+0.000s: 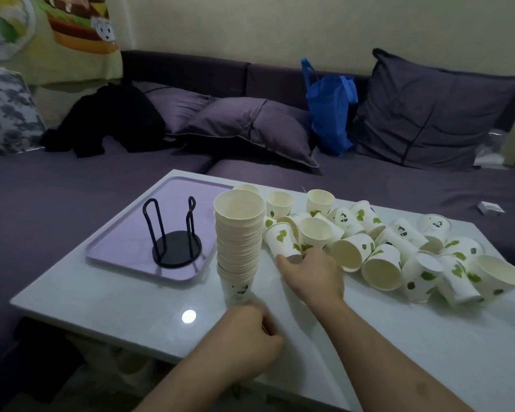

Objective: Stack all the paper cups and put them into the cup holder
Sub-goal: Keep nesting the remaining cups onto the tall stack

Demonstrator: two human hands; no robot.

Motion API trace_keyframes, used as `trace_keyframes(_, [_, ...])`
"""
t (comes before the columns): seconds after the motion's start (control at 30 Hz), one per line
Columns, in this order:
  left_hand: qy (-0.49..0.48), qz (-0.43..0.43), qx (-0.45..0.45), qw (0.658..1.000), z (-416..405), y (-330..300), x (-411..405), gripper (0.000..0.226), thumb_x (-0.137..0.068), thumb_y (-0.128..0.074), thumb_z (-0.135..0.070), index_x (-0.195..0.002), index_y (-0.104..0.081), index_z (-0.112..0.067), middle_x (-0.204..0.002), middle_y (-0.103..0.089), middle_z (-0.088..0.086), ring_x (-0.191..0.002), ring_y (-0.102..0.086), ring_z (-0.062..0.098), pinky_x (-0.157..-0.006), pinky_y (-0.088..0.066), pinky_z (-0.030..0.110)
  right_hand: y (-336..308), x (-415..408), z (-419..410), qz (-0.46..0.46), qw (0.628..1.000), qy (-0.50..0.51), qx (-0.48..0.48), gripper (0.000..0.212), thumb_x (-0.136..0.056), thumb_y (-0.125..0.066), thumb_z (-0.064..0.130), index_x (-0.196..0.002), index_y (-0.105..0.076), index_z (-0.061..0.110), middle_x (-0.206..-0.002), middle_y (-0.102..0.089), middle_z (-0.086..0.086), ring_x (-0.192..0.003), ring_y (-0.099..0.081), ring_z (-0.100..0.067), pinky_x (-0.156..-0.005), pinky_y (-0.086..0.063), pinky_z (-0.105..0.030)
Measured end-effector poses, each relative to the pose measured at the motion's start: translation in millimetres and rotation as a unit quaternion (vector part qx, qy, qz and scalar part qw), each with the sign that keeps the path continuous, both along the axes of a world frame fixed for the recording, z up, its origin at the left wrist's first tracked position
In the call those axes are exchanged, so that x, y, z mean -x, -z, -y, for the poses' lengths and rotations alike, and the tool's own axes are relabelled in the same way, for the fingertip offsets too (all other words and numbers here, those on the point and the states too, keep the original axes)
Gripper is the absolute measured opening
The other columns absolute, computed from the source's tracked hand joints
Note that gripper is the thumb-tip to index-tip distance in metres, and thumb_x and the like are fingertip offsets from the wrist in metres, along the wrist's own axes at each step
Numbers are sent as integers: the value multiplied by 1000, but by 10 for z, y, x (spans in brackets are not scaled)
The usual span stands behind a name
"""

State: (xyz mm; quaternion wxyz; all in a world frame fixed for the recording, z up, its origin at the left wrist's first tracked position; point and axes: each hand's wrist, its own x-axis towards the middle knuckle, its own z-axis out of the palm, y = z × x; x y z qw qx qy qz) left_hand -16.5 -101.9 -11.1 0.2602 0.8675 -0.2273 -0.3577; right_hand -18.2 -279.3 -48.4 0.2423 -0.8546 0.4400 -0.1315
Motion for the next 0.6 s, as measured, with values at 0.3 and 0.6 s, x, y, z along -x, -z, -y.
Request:
trace_keyframes(0.3, [-134, -220, 223, 940, 280, -221, 88, 50, -98, -63, -55, -116, -71, -10, -103, -80, 7, -91, -80, 22, -82, -67, 41, -470, 656, 290, 232, 942, -81, -229, 53, -76, -75, 45, -81, -68, -8, -56, -54, -4, -52, -49, -21, -51, -37, -32])
trace_keyframes(0.6, [-191, -208, 370, 885, 287, -275, 254, 78, -73, -83, -53, -140, -57, -22, -128, -72, 2, -111, -74, 23, -92, -64, 46, -670, 1177, 334, 120, 867, -314, -367, 33, -91, -70, 41, -91, -80, 10, -83, -71, -12, -73, -65, -24, -59, -47, -29])
